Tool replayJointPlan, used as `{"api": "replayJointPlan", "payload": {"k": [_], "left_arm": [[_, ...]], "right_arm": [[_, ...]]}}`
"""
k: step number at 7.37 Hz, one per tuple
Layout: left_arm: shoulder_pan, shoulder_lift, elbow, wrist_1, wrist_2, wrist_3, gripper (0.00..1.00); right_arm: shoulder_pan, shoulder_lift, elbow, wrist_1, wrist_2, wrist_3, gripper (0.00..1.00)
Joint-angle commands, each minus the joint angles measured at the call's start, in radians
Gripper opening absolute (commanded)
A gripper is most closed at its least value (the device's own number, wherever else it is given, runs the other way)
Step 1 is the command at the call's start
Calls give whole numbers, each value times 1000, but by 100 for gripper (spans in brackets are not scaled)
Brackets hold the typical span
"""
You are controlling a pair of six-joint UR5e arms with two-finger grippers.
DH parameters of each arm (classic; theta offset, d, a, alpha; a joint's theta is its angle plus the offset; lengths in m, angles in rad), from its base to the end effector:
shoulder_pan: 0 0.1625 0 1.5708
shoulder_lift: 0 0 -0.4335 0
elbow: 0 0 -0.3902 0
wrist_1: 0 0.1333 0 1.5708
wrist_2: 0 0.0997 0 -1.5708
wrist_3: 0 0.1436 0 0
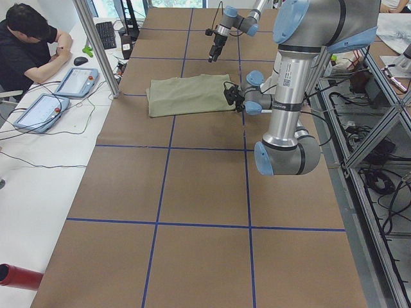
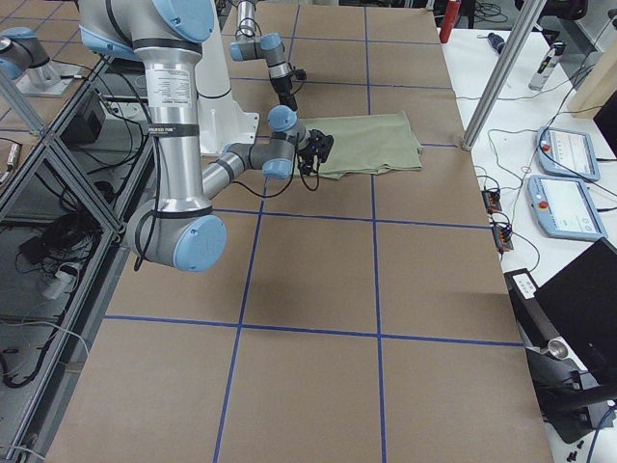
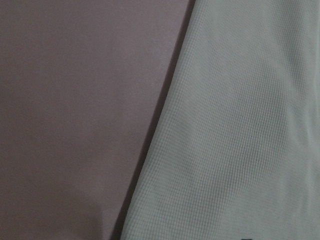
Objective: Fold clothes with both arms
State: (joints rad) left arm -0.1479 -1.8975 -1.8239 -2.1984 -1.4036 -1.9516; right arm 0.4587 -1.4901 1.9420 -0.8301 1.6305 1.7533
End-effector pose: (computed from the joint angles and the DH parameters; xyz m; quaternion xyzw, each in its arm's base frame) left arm 0.6033 -0.2488 0.3164 0.0025 0.5699 -0.2601 0.7795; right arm -0.4433 -0.3580 0.3845 0.0528 -0.5594 0.2447 0.7902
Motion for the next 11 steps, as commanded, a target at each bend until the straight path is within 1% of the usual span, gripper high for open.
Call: {"api": "replayJointPlan", "payload": {"k": [1,4,5,8,9,10,11], "left_arm": [[1,0,5,-1,0,0,82],[5,-5,11,-4,-1,0,82],[7,-20,14,-3,0,-1,81],[8,-26,17,-3,0,0,57],[8,-28,21,-3,0,0,53],[8,-28,21,-3,0,0,33],[8,-29,20,-3,-1,2,0]], "right_arm": [[0,-1,0,0,2,0,100],[0,-1,0,0,3,2,100],[0,-1,0,0,2,0,100],[0,-2,0,2,3,2,100],[0,-1,0,2,3,2,100],[-6,1,0,2,0,6,100],[-11,7,2,-7,-1,59,100]]}}
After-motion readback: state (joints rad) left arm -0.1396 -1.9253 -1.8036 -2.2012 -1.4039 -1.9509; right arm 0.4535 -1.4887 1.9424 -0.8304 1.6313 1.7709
